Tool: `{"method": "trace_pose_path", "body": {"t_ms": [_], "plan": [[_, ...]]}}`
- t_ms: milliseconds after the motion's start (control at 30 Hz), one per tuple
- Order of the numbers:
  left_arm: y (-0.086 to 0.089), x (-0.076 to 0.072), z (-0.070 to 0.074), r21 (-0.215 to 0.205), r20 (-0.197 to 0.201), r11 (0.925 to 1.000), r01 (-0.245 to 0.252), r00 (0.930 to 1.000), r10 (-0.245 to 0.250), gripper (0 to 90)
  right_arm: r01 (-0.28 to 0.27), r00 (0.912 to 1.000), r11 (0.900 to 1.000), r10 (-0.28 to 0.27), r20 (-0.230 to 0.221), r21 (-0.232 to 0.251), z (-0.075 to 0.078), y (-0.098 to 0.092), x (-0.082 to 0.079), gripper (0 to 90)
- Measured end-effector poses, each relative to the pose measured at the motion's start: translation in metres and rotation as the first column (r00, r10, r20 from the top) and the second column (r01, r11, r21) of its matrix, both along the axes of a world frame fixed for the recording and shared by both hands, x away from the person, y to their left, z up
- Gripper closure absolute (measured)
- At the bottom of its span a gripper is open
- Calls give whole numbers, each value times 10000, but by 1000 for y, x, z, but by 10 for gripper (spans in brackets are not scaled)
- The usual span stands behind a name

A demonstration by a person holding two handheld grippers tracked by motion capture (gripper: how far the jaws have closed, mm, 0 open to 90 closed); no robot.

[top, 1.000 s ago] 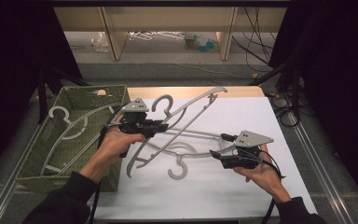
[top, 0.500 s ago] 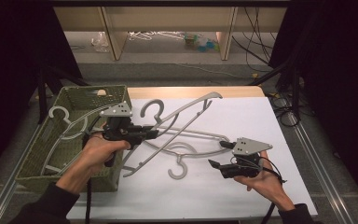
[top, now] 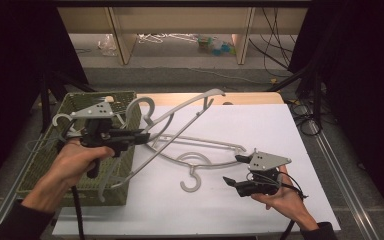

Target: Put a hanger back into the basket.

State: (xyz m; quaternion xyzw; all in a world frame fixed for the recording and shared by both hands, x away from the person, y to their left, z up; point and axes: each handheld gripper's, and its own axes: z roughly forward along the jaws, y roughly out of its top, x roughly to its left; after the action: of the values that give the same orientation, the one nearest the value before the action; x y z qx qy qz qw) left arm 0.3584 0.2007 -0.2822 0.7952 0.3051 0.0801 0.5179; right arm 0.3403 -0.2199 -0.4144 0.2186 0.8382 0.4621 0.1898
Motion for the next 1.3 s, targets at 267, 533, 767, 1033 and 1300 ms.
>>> {"method": "trace_pose_path", "body": {"t_ms": [267, 533, 767, 1033, 1300], "plan": [[40, 0, 8, -724, -196, 9953, -648, 9978, 635, 788, -201, 9997, 9998, 202, 128, -91, 1, 4, -10, 222], [71, 5, 22, -594, 106, 9919, -1126, 9935, 1135, 788, -298, 9995, 9995, 299, 83, -135, 1, 4, -13, 222], [110, 24, 16, -678, 2, 9750, -2118, 9772, 2123, 788, -273, 9996, 9995, 274, 93, -132, 1, 4, -13, 221], [137, 48, 0, -388, -172, 9681, -2476, 9688, 2471, 788, -356, 9993, 9992, 357, 65, -198, 0, 5, -12, 221], [159, 62, -17, -23, -225, 9539, -3002, 9536, 3001, 788, -342, 9994, 9990, 343, 35, -274, 0, 4, -12, 218]]}}
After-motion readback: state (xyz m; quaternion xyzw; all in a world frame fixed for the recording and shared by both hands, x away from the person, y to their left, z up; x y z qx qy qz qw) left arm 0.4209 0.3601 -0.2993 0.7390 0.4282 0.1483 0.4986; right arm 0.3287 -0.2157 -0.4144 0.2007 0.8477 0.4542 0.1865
